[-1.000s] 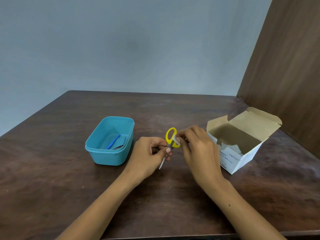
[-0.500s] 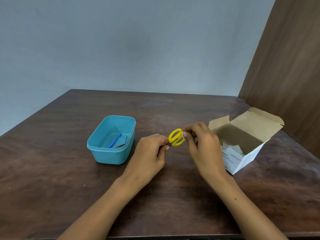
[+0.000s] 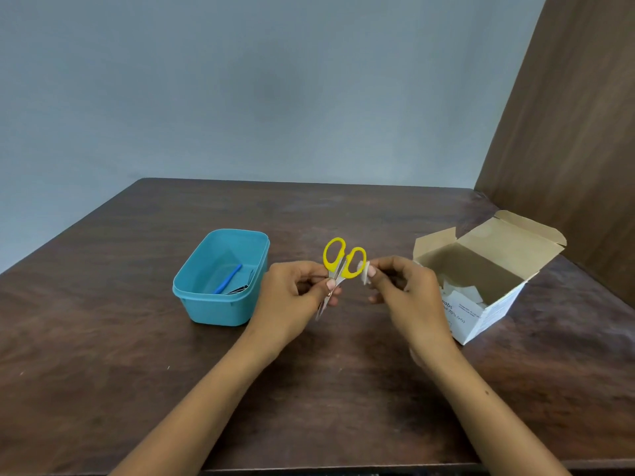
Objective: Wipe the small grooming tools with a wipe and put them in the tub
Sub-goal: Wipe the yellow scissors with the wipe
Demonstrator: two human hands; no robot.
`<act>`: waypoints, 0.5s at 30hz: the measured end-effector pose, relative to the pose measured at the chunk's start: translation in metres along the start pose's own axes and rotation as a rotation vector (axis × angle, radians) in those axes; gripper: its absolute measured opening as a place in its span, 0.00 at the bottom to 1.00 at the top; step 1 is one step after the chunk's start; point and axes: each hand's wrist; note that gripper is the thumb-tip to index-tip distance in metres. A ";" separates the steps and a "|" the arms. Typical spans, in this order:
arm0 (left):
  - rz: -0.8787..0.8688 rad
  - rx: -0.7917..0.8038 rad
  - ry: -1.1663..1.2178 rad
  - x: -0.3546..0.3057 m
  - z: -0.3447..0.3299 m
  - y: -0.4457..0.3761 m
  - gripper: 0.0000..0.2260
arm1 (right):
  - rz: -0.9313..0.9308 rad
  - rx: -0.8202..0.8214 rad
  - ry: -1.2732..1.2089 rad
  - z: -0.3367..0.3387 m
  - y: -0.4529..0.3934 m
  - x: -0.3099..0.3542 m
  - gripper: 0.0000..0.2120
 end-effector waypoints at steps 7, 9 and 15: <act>0.273 0.054 0.345 -0.007 0.000 0.005 0.04 | 0.089 -0.100 -0.092 -0.001 0.003 0.011 0.08; 0.300 0.061 0.373 -0.007 0.001 0.004 0.05 | 0.130 -0.089 -0.030 -0.002 0.007 0.009 0.08; 0.336 0.087 0.406 -0.008 0.002 0.003 0.05 | 0.166 -0.120 0.080 -0.001 0.008 0.007 0.08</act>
Point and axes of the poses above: each hand's wrist, its own y-axis away from the middle knuckle, its own z-axis out of the back of the hand, x = y × z, and after that the axes turned 11 degrees about y, right-handed
